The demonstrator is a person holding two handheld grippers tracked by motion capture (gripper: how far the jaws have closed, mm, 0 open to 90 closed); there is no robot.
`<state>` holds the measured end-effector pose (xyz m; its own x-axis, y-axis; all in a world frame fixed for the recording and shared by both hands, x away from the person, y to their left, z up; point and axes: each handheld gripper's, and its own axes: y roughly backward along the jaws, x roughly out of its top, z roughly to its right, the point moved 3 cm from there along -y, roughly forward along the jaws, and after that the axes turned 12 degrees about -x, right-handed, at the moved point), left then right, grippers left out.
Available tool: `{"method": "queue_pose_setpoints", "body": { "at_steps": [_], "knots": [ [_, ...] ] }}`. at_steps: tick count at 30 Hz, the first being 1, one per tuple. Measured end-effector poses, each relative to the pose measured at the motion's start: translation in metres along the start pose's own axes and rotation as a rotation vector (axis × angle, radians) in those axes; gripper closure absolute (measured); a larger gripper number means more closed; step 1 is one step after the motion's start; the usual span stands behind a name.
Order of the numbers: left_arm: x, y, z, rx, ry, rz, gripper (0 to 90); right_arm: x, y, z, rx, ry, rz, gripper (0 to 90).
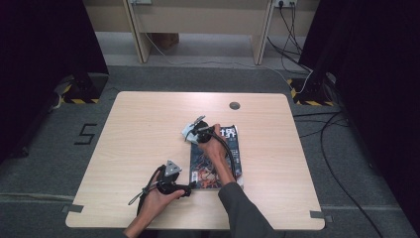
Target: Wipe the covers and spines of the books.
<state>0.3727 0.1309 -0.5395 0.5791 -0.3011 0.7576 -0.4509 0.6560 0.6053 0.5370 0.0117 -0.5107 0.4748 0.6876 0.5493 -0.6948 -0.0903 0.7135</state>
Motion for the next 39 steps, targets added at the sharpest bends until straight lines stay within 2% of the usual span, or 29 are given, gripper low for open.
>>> {"method": "queue_pose_setpoints", "body": {
  "at_steps": [4,6,9,12,17,21,24,27,30,33,35,37,39],
  "knots": [
    [0.000,0.000,0.000,-0.001,-0.002,0.001,14.7,-0.009,0.011,-0.009,0.045,0.023,0.033,76.4],
    [-0.001,0.000,0.000,0.000,-0.003,0.011,14.7,-0.013,0.016,-0.010,0.048,0.050,0.026,76.3],
    [-0.001,0.000,0.000,-0.001,0.000,0.011,14.7,-0.020,0.020,-0.004,0.040,0.066,0.017,75.9],
    [-0.001,0.000,0.000,-0.002,-0.001,0.011,14.7,-0.031,0.020,0.012,-0.006,0.081,-0.014,75.8],
    [-0.001,0.000,-0.001,-0.006,-0.004,0.013,14.7,-0.059,0.020,0.049,-0.060,0.032,-0.045,75.8],
    [-0.001,0.000,-0.001,-0.005,-0.003,0.014,14.7,-0.082,0.022,0.076,-0.097,-0.041,-0.075,75.6],
    [-0.001,0.000,-0.001,-0.005,-0.003,0.013,14.7,-0.095,0.025,0.084,-0.087,-0.122,-0.072,75.7],
    [-0.001,0.000,-0.001,-0.007,-0.004,0.013,14.7,-0.097,0.028,0.081,-0.100,-0.110,-0.068,76.1],
    [-0.001,0.000,-0.001,-0.007,-0.004,0.013,14.7,-0.090,0.029,0.072,-0.114,-0.058,-0.080,75.9],
    [-0.001,0.000,-0.001,-0.005,-0.003,0.014,14.8,-0.080,0.030,0.057,-0.077,-0.046,-0.063,76.2],
    [-0.001,0.000,-0.001,-0.006,-0.003,0.014,14.8,-0.071,0.031,0.045,-0.053,-0.018,-0.051,76.2],
    [-0.001,0.000,-0.001,-0.005,-0.003,0.013,14.8,-0.063,0.034,0.030,-0.014,-0.009,-0.031,76.2],
    [-0.001,0.000,-0.001,-0.005,-0.004,0.011,14.9,-0.058,0.037,0.017,0.000,0.025,-0.012,76.2]
  ]
}}
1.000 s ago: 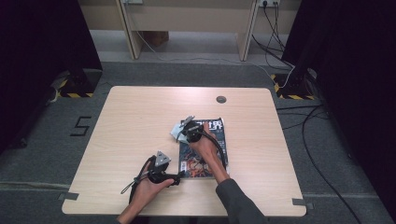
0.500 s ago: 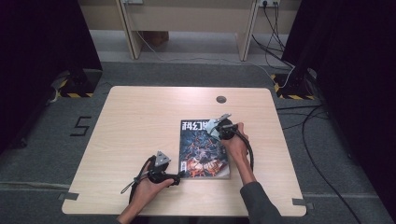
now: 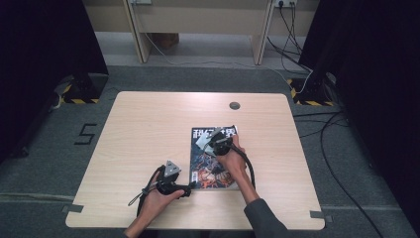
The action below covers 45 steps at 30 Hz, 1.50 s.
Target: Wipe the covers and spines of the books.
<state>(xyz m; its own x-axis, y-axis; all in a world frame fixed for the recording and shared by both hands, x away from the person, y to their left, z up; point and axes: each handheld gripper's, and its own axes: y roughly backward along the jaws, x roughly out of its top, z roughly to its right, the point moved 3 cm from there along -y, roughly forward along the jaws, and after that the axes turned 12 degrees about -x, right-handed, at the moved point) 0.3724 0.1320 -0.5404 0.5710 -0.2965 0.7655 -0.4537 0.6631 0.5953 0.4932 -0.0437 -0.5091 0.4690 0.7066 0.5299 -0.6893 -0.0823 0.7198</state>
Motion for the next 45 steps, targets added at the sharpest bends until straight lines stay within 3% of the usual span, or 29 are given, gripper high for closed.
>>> {"method": "queue_pose_setpoints", "body": {
  "at_steps": [5,12,15,18,22,25,27,29,33,35,39,44,45],
  "knots": [
    [0.000,0.000,0.000,-0.002,-0.001,-0.004,14.9,0.002,0.008,-0.017,0.046,0.020,0.037,76.2],
    [0.000,0.000,0.000,-0.003,0.000,0.000,15.4,-0.008,0.012,-0.015,0.079,0.012,0.071,75.7],
    [0.000,0.000,0.001,-0.001,0.001,0.000,15.8,-0.015,0.013,-0.007,0.052,0.013,0.060,75.5],
    [0.000,0.000,0.001,-0.001,0.001,-0.001,15.7,-0.028,0.012,0.008,-0.027,0.014,0.035,75.6],
    [0.000,0.000,0.001,-0.001,0.001,-0.001,15.6,-0.046,0.013,0.028,-0.081,-0.008,0.026,75.6],
    [0.000,0.000,0.001,-0.001,0.004,0.002,15.6,-0.052,0.014,0.031,-0.075,-0.057,0.029,75.8],
    [0.000,0.000,0.001,-0.001,0.004,0.002,15.6,-0.049,0.013,0.030,-0.090,-0.034,0.021,76.1],
    [0.000,0.000,0.001,-0.001,0.004,0.002,15.6,-0.045,0.013,0.025,-0.086,-0.017,0.027,76.3],
    [0.001,0.001,0.002,-0.006,-0.002,-0.004,17.4,-0.033,0.015,0.007,-0.021,-0.021,0.048,76.3],
    [0.002,0.002,0.004,-0.010,-0.020,-0.013,19.8,-0.025,0.015,-0.003,0.002,-0.001,0.063,76.3],
    [0.001,0.011,0.007,-0.015,-0.061,-0.052,18.0,-0.014,0.016,-0.019,0.015,0.037,0.073,76.4],
    [-0.001,0.027,0.007,-0.030,-0.063,-0.057,17.9,-0.007,0.021,-0.034,0.080,0.032,0.082,76.3],
    [-0.003,0.031,0.006,-0.030,-0.066,-0.062,17.9,-0.006,0.022,-0.035,0.086,0.052,0.093,76.2]
  ]
}}
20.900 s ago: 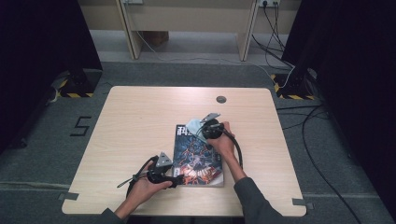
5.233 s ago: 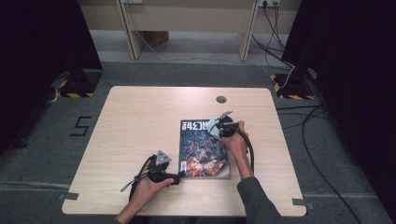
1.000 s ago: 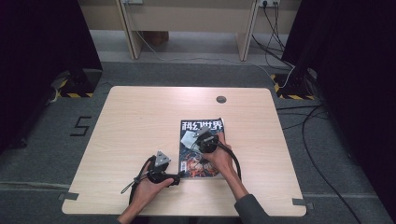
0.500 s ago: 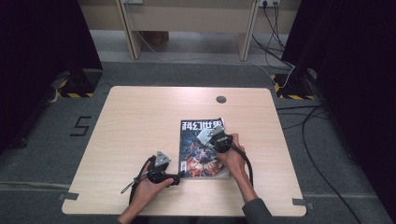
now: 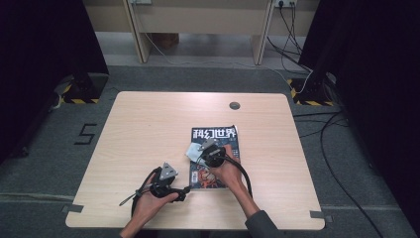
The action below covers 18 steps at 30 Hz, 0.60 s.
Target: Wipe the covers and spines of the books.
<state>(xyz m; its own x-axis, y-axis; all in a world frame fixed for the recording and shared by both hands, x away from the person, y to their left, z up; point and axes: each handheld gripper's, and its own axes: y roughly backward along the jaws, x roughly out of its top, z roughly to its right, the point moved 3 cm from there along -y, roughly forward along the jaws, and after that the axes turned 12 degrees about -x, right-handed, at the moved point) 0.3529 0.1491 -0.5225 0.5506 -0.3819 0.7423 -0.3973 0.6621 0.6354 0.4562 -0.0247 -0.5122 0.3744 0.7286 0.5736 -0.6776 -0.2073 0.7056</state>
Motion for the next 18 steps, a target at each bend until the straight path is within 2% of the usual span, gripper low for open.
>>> {"method": "queue_pose_setpoints", "body": {
  "at_steps": [5,9,10,11,12,13,15,16,17,18],
  "knots": [
    [-0.011,0.017,-0.004,0.002,0.014,-0.005,17.9,0.003,0.005,-0.014,0.052,0.014,0.023,76.0],
    [-0.016,0.023,-0.009,0.016,0.031,-0.003,18.0,0.002,0.014,-0.029,0.089,0.054,0.053,76.0],
    [-0.016,0.023,-0.010,0.019,0.033,-0.004,18.0,0.000,0.018,-0.034,0.091,0.030,0.036,76.0],
    [-0.017,0.023,-0.010,0.021,0.036,-0.004,18.0,-0.001,0.018,-0.034,0.098,0.065,0.058,75.9],
    [-0.017,0.023,-0.010,0.024,0.035,-0.004,18.1,-0.002,0.021,-0.035,0.093,0.052,0.052,75.9],
    [-0.017,0.023,-0.011,0.024,0.036,-0.003,18.2,-0.004,0.021,-0.034,0.092,0.068,0.067,75.8],
    [-0.017,0.023,-0.012,0.026,0.034,-0.007,18.3,-0.007,0.020,-0.030,0.111,0.052,0.071,75.6],
    [-0.018,0.022,-0.013,0.029,0.035,-0.008,18.4,-0.009,0.022,-0.029,0.110,0.026,0.052,75.5],
    [-0.018,0.022,-0.014,0.033,0.036,-0.009,18.5,-0.010,0.021,-0.025,0.098,0.042,0.059,75.5],
    [-0.018,0.022,-0.015,0.034,0.038,-0.008,18.5,-0.013,0.021,-0.021,0.094,0.036,0.054,75.5]
  ]
}}
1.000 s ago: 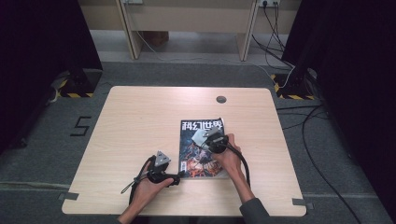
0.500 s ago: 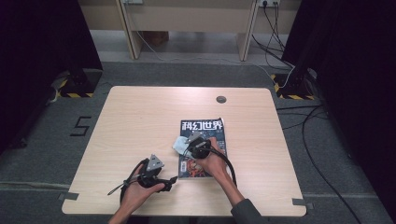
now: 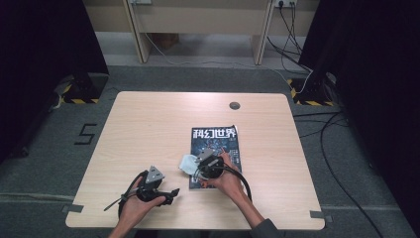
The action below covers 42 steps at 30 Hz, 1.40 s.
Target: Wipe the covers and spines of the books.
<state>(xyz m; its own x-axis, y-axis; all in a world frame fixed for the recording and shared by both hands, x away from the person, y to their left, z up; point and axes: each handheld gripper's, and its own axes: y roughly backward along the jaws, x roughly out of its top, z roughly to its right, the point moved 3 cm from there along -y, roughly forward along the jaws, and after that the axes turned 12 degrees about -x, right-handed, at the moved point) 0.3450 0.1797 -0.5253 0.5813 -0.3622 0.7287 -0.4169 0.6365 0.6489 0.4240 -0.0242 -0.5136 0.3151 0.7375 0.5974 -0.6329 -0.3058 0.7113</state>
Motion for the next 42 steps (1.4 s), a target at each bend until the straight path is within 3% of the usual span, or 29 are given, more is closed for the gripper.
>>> {"method": "queue_pose_setpoints", "body": {
  "at_steps": [3,10,13,16,20,26,34,42],
  "knots": [
    [0.000,0.000,-0.002,0.011,-0.001,0.002,18.6,-0.011,0.003,0.014,-0.026,-0.034,-0.019,75.4],
    [0.000,-0.001,-0.001,0.013,-0.014,0.000,18.7,-0.055,0.019,0.061,-0.150,-0.116,-0.086,75.2],
    [0.000,0.000,-0.001,0.021,-0.018,0.000,18.7,-0.070,0.023,0.077,-0.160,-0.179,-0.090,75.1],
    [0.000,0.000,-0.002,0.024,-0.016,-0.001,18.7,-0.074,0.025,0.080,-0.151,-0.213,-0.086,75.1],
    [0.000,-0.001,-0.002,0.026,-0.023,-0.005,18.7,-0.068,0.025,0.073,-0.184,-0.156,-0.109,75.0],
    [0.000,-0.002,-0.001,0.033,-0.033,-0.013,19.1,-0.049,0.018,0.052,-0.121,-0.104,-0.075,75.2],
    [0.000,0.002,-0.006,0.051,-0.017,-0.013,19.2,-0.027,0.019,0.011,-0.038,-0.033,-0.028,75.4],
    [-0.002,0.002,-0.010,0.067,-0.008,-0.019,19.3,-0.019,0.024,-0.013,0.019,-0.007,0.001,75.3]
  ]
}}
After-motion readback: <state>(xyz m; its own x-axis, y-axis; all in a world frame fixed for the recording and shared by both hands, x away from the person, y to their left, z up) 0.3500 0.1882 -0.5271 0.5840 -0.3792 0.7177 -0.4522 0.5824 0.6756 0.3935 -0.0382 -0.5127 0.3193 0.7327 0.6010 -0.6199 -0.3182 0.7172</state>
